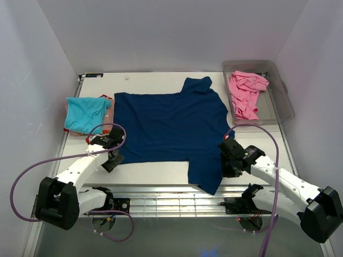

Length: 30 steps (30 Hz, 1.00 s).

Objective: Fold and stack the t-shirts
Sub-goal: Flatten the tshirt out

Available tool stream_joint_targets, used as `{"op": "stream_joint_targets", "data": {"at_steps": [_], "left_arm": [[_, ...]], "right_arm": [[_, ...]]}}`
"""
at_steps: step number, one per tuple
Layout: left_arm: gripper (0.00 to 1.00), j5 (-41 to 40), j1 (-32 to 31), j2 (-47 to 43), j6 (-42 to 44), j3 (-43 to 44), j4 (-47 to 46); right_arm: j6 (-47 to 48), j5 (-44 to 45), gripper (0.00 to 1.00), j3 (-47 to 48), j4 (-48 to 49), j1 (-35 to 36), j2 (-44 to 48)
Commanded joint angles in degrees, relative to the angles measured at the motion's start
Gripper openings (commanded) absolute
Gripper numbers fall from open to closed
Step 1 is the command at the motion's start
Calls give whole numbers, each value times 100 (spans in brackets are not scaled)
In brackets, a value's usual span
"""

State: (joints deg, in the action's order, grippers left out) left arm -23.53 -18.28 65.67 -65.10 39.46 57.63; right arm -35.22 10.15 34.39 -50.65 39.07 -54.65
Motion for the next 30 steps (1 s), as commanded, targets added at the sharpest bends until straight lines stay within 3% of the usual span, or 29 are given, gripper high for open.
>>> {"op": "stream_joint_targets", "data": {"at_steps": [1,9,30], "left_arm": [[54,-468,-17,-54,-731,-271,161],[52,-1294,-17,69,-934,-343,-154],[51,-1154,0,517,-978,-765,-1342]], "right_arm": [[-116,-137,32,-38,91,66,69],[-248,-242,32,-152,187,118,113],[-503,-154,32,-99,-138,189,165]]}}
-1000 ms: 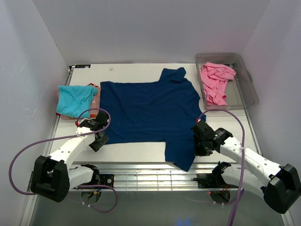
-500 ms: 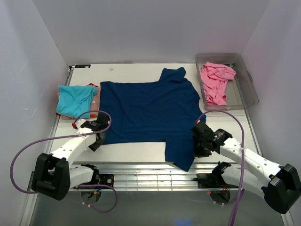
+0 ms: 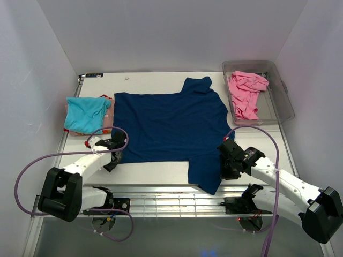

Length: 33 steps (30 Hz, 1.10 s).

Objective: Fold and stack the t-shirts
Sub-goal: Flatten the tshirt out

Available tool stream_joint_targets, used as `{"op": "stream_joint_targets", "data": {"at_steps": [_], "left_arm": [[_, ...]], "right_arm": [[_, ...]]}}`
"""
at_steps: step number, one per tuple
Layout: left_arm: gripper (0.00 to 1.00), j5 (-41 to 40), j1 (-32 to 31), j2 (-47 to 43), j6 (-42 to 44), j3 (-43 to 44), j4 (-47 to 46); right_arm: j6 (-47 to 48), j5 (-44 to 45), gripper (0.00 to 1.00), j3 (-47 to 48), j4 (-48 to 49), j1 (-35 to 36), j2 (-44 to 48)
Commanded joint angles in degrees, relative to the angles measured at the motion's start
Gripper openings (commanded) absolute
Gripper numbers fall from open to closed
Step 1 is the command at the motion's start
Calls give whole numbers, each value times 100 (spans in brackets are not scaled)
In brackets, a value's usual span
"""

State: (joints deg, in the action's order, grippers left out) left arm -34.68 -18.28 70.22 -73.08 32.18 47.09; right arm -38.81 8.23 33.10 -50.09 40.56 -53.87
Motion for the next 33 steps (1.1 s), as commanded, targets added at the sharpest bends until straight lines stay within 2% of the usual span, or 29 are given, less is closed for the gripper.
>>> {"op": "stream_joint_targets", "data": {"at_steps": [1,7,17,18,22,26,27,33], "left_arm": [[49,-31,0,36,-207,-37,-288],[48,-101,0,-386,-251,-116,-499],[48,31,26,0,-347,-362,-648],[47,57,44,53,-347,-353,-649],[26,84,53,177,-330,-204,-587],[21,136,53,115,-321,-169,-570],[20,137,62,106,-321,-160,-569],[18,128,62,62,-207,-142,-561]], "right_arm": [[-153,30,32,38,-212,40,113],[-224,-14,32,56,-274,66,148],[-224,-32,32,39,-247,75,25],[-232,-6,32,12,-291,75,8],[-347,56,32,-58,-467,93,-159],[-294,74,36,-67,-362,119,-203],[-285,47,41,-50,-353,111,-308],[-215,-128,43,100,7,154,-791]]}}
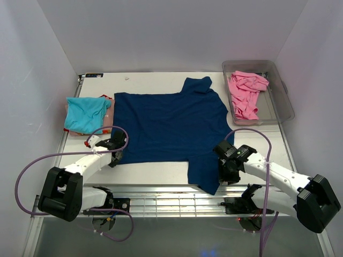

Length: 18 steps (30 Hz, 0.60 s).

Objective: Fold and stack the t-shirts
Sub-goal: Flatten the tshirt out

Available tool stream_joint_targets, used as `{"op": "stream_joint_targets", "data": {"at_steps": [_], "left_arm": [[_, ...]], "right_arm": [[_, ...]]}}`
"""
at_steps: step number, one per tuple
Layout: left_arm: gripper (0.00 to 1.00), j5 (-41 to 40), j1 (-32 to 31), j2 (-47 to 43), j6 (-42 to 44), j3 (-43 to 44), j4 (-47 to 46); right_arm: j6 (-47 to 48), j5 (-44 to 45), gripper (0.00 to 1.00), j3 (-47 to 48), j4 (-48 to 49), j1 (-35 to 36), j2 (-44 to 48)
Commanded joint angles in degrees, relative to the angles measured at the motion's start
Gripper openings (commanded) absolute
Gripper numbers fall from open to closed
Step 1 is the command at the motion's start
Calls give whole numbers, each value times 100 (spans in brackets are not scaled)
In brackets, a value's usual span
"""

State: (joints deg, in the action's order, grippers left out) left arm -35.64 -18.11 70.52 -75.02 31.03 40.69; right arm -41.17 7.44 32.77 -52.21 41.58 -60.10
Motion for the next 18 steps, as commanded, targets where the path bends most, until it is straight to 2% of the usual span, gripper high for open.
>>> {"op": "stream_joint_targets", "data": {"at_steps": [1,12,18], "left_arm": [[18,233,44,23,-12,-26,97],[18,215,44,-56,-3,9,133],[18,197,53,76,5,70,106]], "right_arm": [[30,-128,43,176,289,52,-247],[223,-208,43,194,1019,69,-1170],[329,-305,43,185,1204,69,-1276]]}}
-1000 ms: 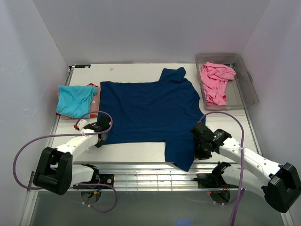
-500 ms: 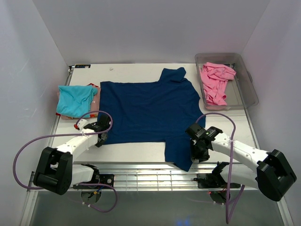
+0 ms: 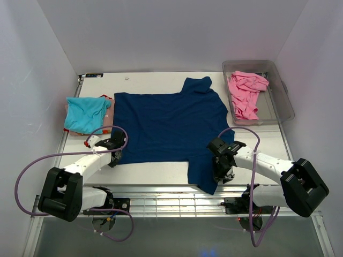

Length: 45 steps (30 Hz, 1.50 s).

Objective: Fold and stack the t-shirts
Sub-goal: Flatten the tshirt out, then fold the tshirt

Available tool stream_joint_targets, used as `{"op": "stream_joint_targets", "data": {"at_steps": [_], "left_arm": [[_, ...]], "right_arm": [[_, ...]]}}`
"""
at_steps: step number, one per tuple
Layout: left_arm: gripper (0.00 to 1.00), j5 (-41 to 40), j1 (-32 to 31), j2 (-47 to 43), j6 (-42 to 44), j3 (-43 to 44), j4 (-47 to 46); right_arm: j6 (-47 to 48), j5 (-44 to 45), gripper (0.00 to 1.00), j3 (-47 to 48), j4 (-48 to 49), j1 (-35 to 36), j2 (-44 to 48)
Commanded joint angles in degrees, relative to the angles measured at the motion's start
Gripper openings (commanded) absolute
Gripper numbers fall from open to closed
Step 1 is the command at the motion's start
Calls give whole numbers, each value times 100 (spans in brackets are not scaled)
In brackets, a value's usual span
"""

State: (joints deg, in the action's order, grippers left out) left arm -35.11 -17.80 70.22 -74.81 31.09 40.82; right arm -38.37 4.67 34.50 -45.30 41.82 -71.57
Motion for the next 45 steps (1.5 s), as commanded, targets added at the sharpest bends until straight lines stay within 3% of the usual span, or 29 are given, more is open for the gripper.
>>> {"op": "stream_joint_targets", "data": {"at_steps": [1,19,20,22,23,27,32,45], "left_arm": [[18,154,22,115,-17,72,84],[17,145,40,168,36,37,102],[16,128,31,168,45,37,119],[12,128,40,159,45,46,128],[3,128,49,150,45,37,137],[0,128,58,133,89,29,146],[0,75,58,36,203,116,155],[0,-127,102,221,862,995,93]], "right_arm": [[58,-62,42,13,505,45,-138],[137,-396,38,127,399,72,-129],[145,-396,34,101,408,72,-173],[137,-396,14,31,434,72,-269],[137,-396,8,4,434,72,-287],[119,-265,8,109,268,80,-174],[84,25,8,899,-180,80,-58],[602,1211,8,2586,-348,-112,-1289]]}}
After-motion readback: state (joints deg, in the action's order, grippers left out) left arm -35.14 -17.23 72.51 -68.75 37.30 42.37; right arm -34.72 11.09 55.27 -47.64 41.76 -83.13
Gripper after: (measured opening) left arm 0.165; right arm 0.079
